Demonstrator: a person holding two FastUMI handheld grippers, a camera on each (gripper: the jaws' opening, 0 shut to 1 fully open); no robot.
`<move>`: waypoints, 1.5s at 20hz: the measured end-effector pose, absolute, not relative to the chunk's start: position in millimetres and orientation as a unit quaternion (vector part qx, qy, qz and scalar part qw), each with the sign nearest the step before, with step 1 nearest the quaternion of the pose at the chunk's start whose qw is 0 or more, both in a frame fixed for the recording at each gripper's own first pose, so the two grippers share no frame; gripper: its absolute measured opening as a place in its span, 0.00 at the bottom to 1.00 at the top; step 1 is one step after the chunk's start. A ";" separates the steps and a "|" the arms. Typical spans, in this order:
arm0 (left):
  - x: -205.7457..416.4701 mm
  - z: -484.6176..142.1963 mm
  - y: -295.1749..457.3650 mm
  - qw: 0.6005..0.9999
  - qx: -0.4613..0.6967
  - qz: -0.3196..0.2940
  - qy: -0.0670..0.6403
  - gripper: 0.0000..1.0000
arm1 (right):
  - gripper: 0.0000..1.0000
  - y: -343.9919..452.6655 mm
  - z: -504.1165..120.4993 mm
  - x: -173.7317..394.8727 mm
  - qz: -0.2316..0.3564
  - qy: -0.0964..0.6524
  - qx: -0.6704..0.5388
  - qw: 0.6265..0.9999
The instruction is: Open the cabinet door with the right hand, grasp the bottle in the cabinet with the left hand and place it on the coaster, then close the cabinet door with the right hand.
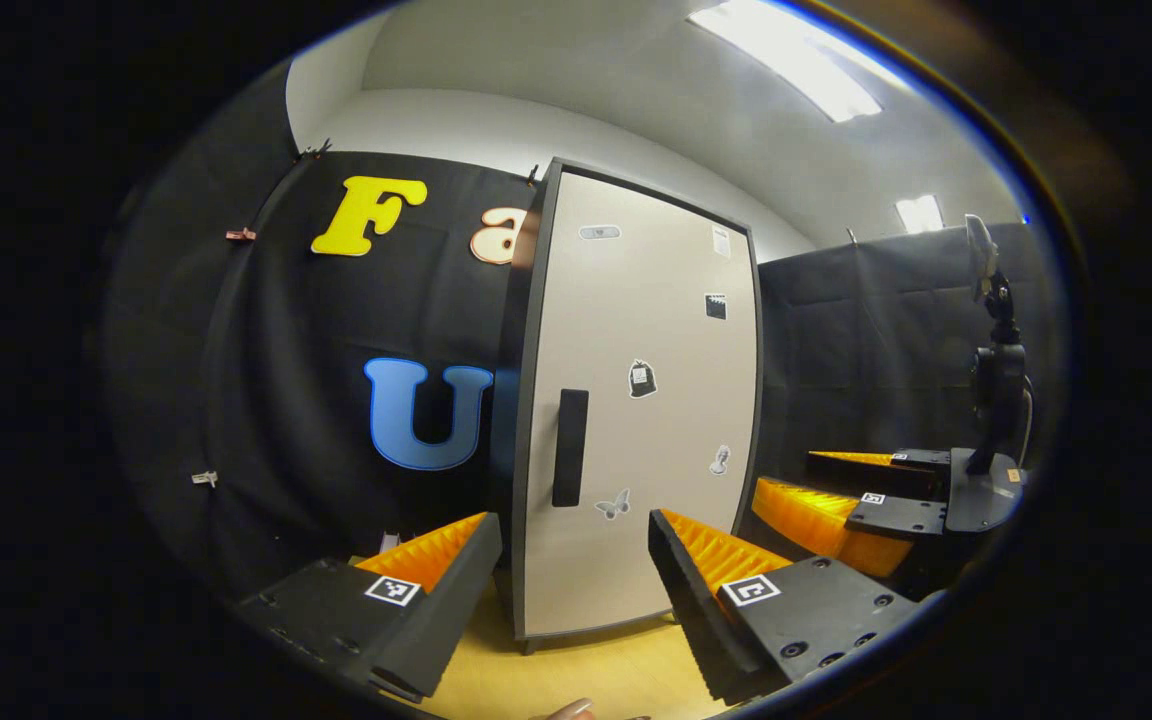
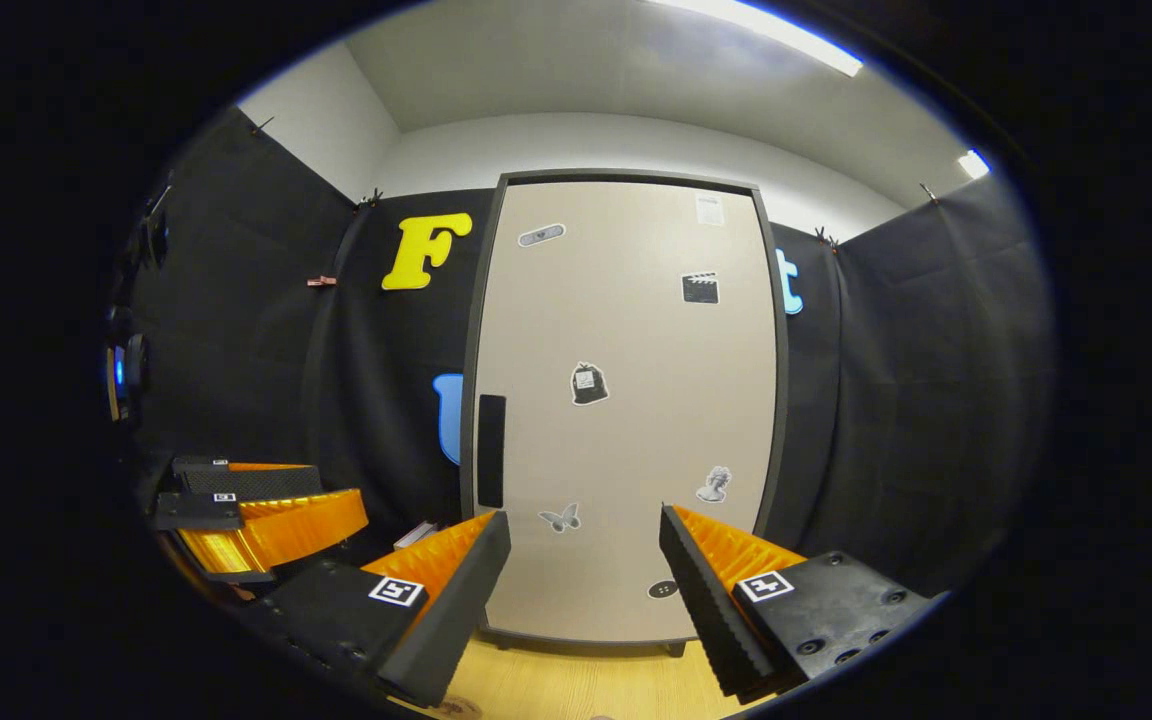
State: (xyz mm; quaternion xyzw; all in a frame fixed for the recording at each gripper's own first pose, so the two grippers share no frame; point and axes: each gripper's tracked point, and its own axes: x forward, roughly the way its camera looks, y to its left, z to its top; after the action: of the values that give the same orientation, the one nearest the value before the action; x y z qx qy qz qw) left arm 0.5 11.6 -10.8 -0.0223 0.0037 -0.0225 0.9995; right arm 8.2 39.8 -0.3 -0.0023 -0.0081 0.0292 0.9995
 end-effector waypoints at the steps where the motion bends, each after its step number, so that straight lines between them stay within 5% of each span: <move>1: 0.5 -10.3 13.8 1.000 -0.021 -0.020 0.004 0.94 | 0.97 42.3 -0.8 9.2 0.031 -0.008 -0.003 0.999; 10: 0.8 -15.0 35.4 1.000 -0.029 -0.010 0.005 0.94 | 0.97 61.3 1.8 34.4 0.043 -0.017 0.016 0.999; 30: 19.2 -44.3 108.9 0.997 -0.071 0.013 0.033 0.93 | 0.92 135.3 -35.6 189.4 0.030 0.004 0.027 0.999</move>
State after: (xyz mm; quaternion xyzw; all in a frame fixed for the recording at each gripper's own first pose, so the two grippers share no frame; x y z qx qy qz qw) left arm 19.2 108.9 -44.3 -0.0715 0.0326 0.0131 0.9968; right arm 189.4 135.3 -35.6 0.0269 0.0039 0.0301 0.9992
